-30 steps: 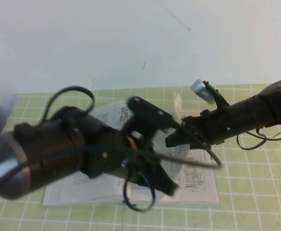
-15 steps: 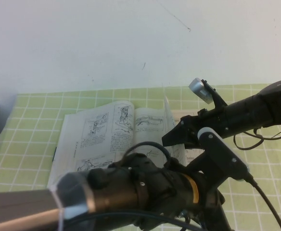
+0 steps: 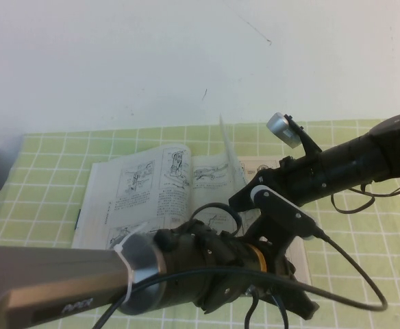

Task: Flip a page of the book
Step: Open the closed book

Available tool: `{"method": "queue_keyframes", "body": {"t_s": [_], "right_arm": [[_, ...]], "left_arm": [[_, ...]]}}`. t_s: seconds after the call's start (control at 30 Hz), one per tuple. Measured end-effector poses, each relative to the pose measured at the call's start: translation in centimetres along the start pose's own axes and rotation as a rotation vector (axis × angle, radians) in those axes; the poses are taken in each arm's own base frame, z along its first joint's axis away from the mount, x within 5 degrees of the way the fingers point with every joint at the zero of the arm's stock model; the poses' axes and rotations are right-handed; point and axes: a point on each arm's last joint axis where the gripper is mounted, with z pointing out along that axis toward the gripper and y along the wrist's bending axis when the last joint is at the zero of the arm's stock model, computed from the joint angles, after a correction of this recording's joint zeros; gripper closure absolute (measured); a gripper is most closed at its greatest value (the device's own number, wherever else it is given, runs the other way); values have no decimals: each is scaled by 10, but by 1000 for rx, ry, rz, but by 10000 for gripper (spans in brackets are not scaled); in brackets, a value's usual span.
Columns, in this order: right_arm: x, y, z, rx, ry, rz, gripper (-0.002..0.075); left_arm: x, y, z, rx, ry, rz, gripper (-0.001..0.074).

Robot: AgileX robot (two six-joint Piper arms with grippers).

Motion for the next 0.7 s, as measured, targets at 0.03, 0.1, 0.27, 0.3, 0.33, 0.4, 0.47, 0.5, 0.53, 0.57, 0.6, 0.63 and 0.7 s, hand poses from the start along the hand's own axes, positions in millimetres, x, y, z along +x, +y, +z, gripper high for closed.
{"method": "queue_keyframes", "body": {"t_s": [0.03,0.1,0.27,0.3,0.33,0.4,0.47,0.5,0.53,0.57,0.6,0.63,0.7], "right_arm": [[0,0,0,-1,1,-7,392],[0,0,0,-3,2,-17,392],[1,2,0,-17,12,-25,392],[1,2,0,-19,13,-25,392],[1,2,0,-21,14,-27,392],[2,2,0,-27,19,-27,392],[2,3,0,-33,23,-27,392],[2,3,0,-36,25,-27,392],[2,3,0,-36,25,-27,392],[2,4,-1,-36,23,-29,392],[2,5,-2,-38,22,-32,391],[1,8,-3,-40,20,-38,392],[-1,14,-7,-39,12,-61,392]], "left_arm": [[0,2,1,-3,1,-18,737],[-1,6,0,-11,-4,-70,737],[-2,20,1,-36,-8,-191,737],[-2,22,1,-40,-6,-202,737],[-2,24,1,-43,-3,-213,737],[0,26,1,-49,11,-223,737],[1,26,1,-52,24,-224,737],[1,26,1,-53,29,-224,737],[2,26,1,-54,34,-224,737],[2,26,1,-55,38,-224,737],[2,26,1,-55,40,-224,737],[3,26,1,-56,45,-224,737],[3,26,1,-57,49,-224,737]]}}
